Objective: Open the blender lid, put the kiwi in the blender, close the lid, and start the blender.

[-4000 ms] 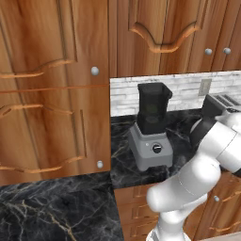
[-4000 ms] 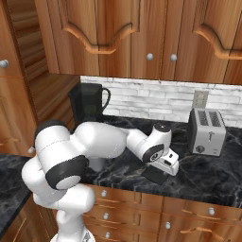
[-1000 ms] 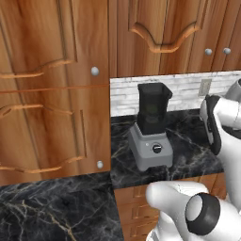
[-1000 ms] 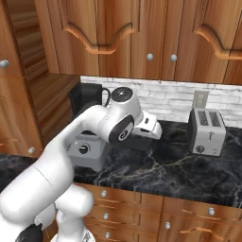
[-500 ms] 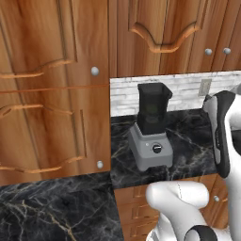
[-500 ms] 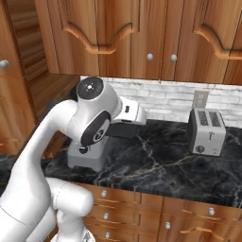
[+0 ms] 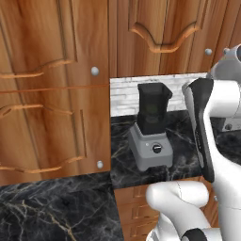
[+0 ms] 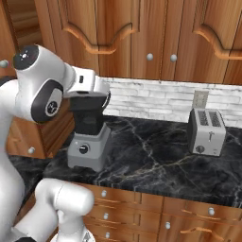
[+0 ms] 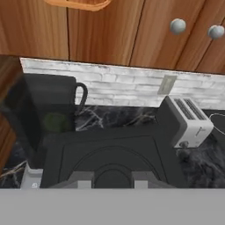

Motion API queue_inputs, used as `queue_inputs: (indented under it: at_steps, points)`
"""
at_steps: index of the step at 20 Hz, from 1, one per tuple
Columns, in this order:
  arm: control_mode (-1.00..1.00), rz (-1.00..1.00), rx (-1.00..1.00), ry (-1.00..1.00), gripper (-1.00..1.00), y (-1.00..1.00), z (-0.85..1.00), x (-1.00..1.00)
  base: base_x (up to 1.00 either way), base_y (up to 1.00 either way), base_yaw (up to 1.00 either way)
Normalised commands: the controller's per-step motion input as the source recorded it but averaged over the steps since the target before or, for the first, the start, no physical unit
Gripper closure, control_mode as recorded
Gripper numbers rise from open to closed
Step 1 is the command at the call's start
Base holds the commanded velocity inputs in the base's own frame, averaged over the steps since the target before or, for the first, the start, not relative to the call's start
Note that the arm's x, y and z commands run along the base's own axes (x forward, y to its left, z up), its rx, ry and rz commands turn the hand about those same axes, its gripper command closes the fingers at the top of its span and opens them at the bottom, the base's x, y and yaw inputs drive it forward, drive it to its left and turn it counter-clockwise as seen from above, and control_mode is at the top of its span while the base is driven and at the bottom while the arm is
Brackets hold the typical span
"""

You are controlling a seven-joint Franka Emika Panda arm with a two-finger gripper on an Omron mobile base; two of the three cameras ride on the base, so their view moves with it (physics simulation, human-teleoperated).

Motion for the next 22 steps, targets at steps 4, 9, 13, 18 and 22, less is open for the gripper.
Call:
queue_inputs:
  at_steps: [4, 9, 13, 18, 22]
  points:
    - [-1.00, 0.00, -0.02, 0.00, 1.00, 0.57, 0.56, 0.11, 0.00, 0.00, 0.00]
    - [-1.00, 0.02, 0.00, 0.00, 1.00, 0.27, -0.08, 0.25, 0.00, 0.00, 0.00]
    - [-1.00, 0.03, 0.00, 0.02, 1.00, 0.15, -0.18, 0.25, 0.00, 0.00, 0.00]
    - [-1.00, 0.00, 0.00, 0.06, 1.00, 0.25, -0.03, 0.56, 0.00, 0.00, 0.00]
    - [-1.00, 0.00, 0.01, 0.06, 1.00, 0.26, -0.01, 0.54, 0.00, 0.00, 0.00]
